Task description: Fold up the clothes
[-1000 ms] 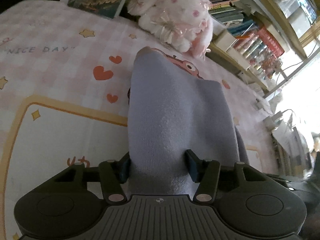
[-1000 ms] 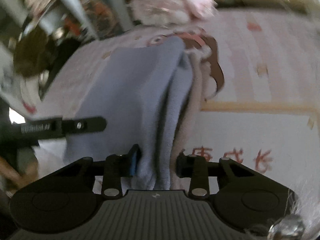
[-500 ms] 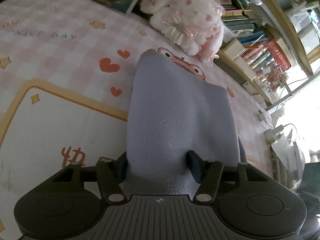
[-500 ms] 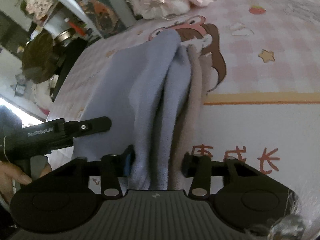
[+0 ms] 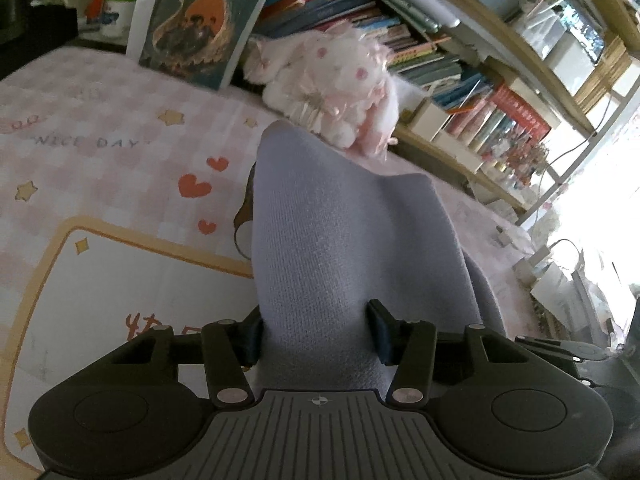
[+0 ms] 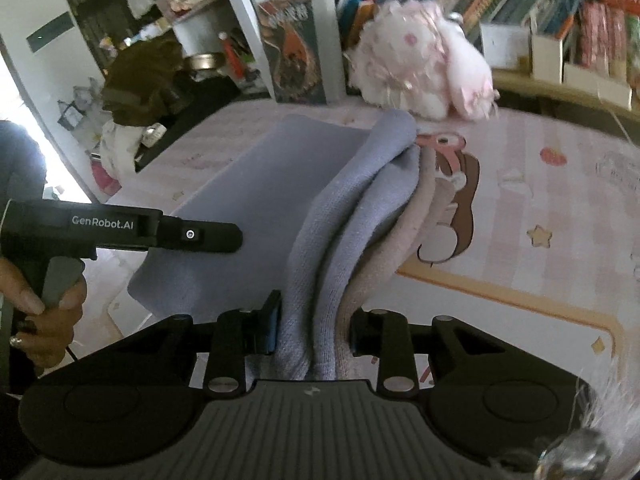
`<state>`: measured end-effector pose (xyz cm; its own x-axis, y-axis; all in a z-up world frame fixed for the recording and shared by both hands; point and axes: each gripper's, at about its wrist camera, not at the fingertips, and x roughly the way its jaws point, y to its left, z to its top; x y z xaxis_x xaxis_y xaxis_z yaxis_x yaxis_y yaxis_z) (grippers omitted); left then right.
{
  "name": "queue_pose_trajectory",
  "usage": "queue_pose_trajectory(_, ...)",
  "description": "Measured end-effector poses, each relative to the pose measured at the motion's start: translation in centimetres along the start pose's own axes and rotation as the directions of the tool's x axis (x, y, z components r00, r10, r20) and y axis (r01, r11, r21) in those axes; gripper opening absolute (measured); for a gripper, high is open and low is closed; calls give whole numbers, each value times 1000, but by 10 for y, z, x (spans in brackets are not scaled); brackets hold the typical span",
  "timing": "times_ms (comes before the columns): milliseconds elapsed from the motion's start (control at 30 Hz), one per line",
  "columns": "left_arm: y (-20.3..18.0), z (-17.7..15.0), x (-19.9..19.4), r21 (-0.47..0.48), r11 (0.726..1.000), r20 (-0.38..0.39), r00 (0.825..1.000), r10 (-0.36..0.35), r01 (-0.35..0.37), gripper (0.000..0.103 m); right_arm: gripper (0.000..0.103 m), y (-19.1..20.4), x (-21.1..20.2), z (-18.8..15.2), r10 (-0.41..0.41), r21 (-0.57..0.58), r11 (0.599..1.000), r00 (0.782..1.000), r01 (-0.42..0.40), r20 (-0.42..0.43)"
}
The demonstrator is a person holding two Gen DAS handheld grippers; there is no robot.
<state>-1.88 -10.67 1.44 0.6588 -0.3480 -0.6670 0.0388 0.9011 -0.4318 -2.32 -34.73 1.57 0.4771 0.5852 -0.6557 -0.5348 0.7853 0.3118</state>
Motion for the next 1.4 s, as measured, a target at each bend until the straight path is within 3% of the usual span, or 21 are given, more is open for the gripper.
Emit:
queue_pose_trajectory(333,-10,1,-12,23,1000,33,999,3,-4,51,28,3,-17,-1,8,-28,1000,998,-7,56)
queue_pose_trajectory(633,-2,7,-11,49,998,20,999,-48,47,51,28,16,-21,-3,-39,-8,999,996,39,79)
queue_pose_trajectory(1133,64,37,-12,130,970,-43,979,-200,204,51,28,87,6,9,-213,61,976,971,207,106)
queue_pose_trajectory(1400,109,52,-17,140,959,-51,969,-243,248,51,28,129,34,23,-269,69,963,956,262,115)
